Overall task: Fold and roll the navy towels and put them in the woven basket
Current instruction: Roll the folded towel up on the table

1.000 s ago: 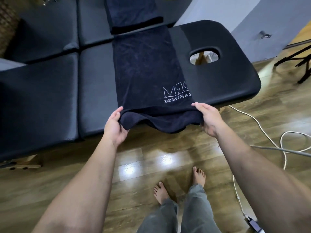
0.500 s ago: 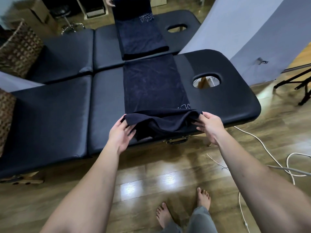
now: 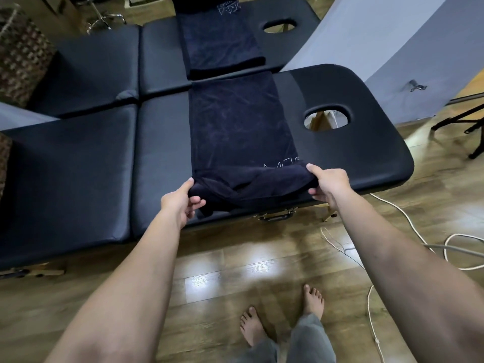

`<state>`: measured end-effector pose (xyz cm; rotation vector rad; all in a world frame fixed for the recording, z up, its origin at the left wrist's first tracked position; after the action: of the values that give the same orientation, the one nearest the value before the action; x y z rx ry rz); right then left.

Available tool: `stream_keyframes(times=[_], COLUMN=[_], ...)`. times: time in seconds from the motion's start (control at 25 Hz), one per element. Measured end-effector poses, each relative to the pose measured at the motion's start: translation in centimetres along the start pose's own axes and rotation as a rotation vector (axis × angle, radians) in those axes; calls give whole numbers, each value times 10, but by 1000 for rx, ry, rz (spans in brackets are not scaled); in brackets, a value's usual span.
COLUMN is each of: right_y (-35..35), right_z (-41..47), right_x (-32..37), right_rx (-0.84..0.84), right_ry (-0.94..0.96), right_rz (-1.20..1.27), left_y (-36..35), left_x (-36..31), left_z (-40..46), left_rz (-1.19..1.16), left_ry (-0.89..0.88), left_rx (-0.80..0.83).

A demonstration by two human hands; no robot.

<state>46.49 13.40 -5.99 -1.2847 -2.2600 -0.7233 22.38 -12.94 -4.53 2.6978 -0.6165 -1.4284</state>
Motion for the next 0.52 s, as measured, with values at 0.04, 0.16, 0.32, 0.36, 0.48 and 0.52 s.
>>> stream_keyframes(times=[0.04, 0.16, 0.32, 0.36, 0.48, 0.52], right_y=[-3, -9, -14, -16, -23, -25], right_z=[2, 10, 17, 19, 22, 20], right_x=[1, 7, 9, 8, 6, 7], right_rx=[34, 127, 166, 170, 143, 116], right_ry=[-59, -180, -216, -219, -132, -37], right_rz=[41, 196, 313, 310, 208, 144], left_y=[-1, -7, -18, -21, -28, -30], left_x=[1, 1, 2, 4, 9, 10], left_z=[4, 16, 27, 29, 32, 34], left_rz=[-26, -176, -438, -489, -632, -668], left_ry=[41, 173, 213, 197, 147, 108], left_rx=[1, 66, 132, 129, 115, 113])
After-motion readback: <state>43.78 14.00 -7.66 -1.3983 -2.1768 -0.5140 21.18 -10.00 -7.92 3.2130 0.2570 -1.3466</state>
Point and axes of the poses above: each hand's wrist, its own z-axis towards the middle knuckle, its own y-axis out of the back of the hand, x = y × z, the point moved 2 cm from there along z, towards the middle knuckle, and after that the axes turned 11 degrees about -y, right-handed, at the moved point
